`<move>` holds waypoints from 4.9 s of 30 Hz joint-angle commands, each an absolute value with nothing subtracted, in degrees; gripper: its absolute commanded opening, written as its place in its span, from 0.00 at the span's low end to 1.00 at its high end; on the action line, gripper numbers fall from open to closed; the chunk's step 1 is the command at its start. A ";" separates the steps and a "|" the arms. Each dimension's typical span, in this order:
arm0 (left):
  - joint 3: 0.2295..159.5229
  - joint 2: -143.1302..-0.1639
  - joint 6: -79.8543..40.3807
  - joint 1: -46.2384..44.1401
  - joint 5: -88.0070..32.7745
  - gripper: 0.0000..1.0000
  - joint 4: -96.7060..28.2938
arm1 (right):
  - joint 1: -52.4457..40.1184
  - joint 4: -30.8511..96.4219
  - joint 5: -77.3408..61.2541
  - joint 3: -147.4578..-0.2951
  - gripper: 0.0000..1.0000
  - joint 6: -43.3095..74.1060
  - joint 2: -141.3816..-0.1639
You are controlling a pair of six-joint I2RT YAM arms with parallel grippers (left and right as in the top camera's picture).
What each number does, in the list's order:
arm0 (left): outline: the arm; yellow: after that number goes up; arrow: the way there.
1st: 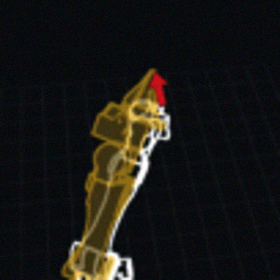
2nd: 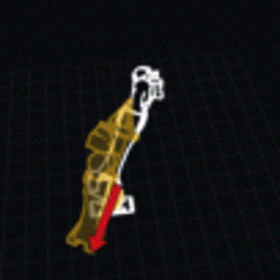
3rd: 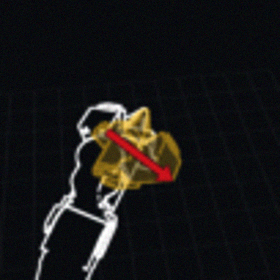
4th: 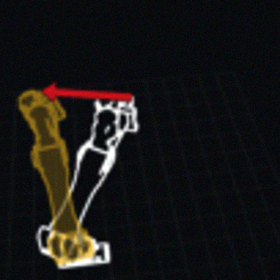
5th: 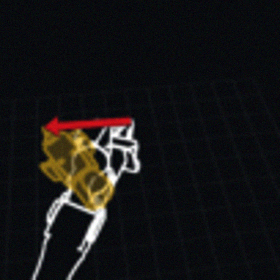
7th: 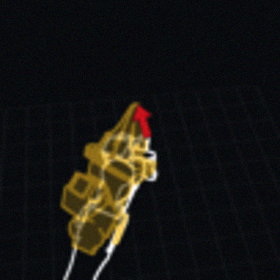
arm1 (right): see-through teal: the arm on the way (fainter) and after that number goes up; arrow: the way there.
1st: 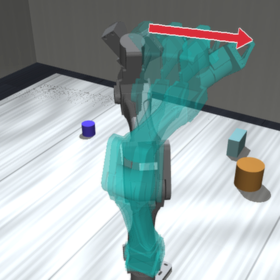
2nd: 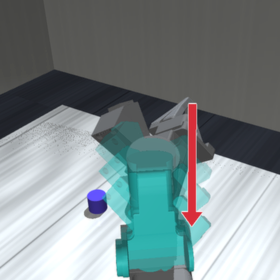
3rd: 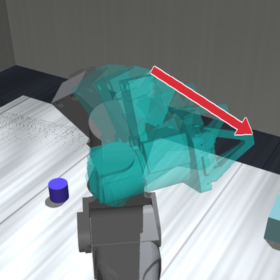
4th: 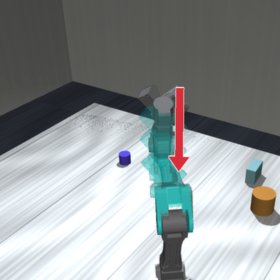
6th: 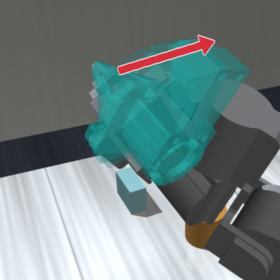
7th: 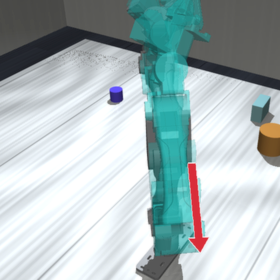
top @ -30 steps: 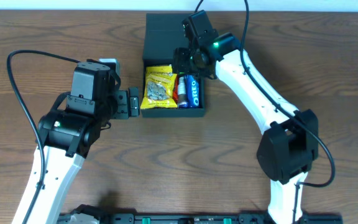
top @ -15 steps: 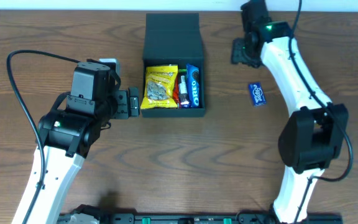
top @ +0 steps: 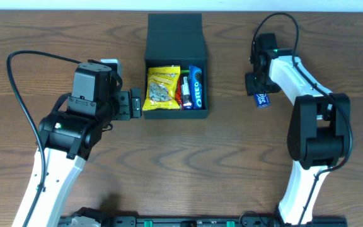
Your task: Pack container
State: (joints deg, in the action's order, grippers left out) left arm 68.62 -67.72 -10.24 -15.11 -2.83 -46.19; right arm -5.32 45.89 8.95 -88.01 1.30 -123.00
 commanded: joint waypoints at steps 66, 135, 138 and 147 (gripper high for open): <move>101.84 -131.44 -24.91 1.80 -33.78 0.06 -19.59 | -5.98 30.61 -33.47 -111.96 0.01 12.62 -139.68; 155.81 -135.72 10.52 -4.54 -33.71 0.06 -85.67 | -9.50 61.21 -48.47 -116.40 0.01 -24.49 -119.13; 155.81 -133.25 10.48 -4.54 -29.80 0.06 -88.66 | -10.44 64.20 -41.54 -116.40 0.01 -22.15 -117.75; 155.59 -130.19 8.51 -4.51 -21.96 0.06 -95.59 | -10.11 68.66 -21.80 -115.28 0.01 -4.58 -116.16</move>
